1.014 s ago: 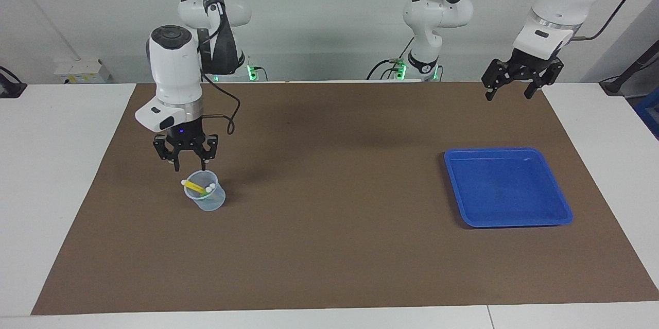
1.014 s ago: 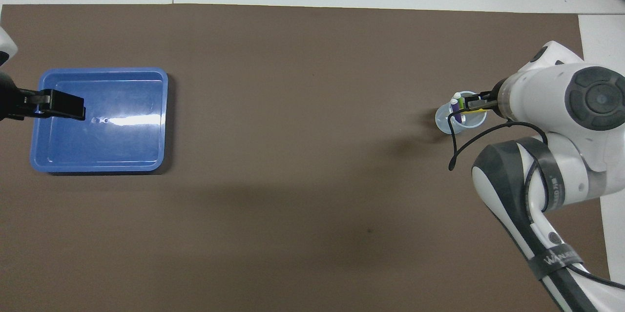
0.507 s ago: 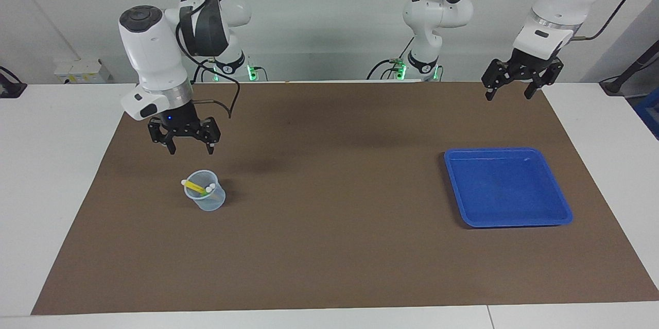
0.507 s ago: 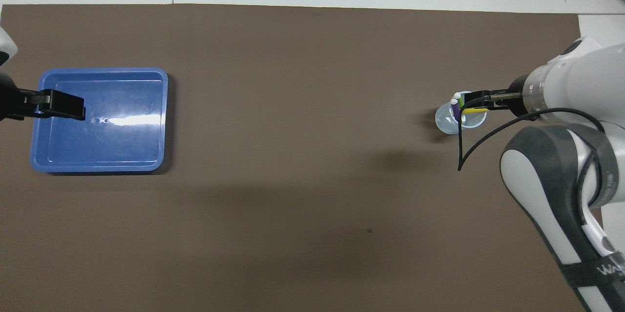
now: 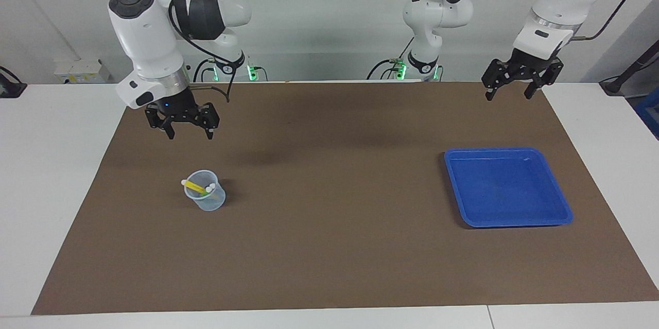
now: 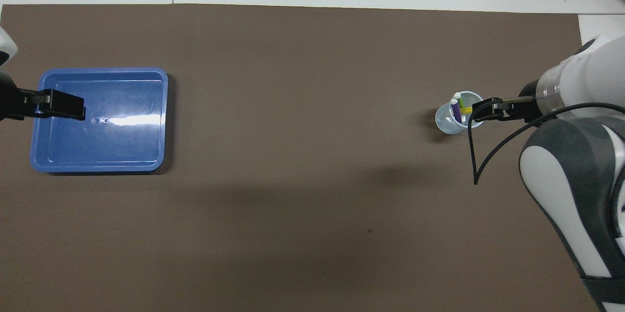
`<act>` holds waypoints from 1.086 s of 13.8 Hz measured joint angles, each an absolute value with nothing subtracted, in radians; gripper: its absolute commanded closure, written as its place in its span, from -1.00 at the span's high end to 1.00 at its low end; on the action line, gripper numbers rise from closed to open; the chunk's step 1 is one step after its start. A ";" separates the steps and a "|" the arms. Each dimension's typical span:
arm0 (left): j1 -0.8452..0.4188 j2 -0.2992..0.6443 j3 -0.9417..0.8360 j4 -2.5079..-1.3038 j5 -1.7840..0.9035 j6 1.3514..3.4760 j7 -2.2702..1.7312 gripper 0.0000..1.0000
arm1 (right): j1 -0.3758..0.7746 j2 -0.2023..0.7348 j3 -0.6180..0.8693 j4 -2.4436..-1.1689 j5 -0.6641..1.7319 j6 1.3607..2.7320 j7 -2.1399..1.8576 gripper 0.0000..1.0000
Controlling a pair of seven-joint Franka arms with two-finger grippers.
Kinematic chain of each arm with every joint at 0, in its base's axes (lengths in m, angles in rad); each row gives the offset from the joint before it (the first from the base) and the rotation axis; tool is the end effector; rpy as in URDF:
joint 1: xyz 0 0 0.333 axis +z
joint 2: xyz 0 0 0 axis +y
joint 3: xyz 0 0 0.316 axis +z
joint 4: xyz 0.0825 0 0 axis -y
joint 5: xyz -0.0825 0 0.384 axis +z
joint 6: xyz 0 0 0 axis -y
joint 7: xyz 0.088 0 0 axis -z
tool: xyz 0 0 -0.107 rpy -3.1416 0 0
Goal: Transfer and insert pens with both arms
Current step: 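Open the right gripper and draw it back from the cup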
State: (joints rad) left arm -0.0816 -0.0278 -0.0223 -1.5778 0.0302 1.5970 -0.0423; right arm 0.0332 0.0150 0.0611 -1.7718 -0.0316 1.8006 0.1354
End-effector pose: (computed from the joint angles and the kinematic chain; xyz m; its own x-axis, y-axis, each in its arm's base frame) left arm 0.5462 -0.0540 0.6389 0.9969 -0.0623 0.0482 -0.0609 -0.9977 -0.0288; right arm 0.5672 0.0508 0.5403 0.9993 -0.0339 0.0176 -0.0344 -0.9990 0.0278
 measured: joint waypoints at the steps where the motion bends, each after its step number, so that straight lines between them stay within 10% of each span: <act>1: -0.082 -0.028 -0.022 -1.578 0.030 1.597 -0.042 1.00 | 0.033 0.007 0.063 -1.762 -0.026 1.773 0.139 1.00; 15: -0.082 -0.028 -0.022 -1.578 0.030 1.597 -0.042 1.00 | 0.031 -0.081 0.066 -1.711 -0.025 1.684 0.144 1.00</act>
State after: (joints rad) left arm -0.0816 -0.0278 -0.0223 -1.5778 0.0302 1.5970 -0.0423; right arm 0.0312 -0.0808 0.0656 -1.7114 -0.0253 1.6839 0.1444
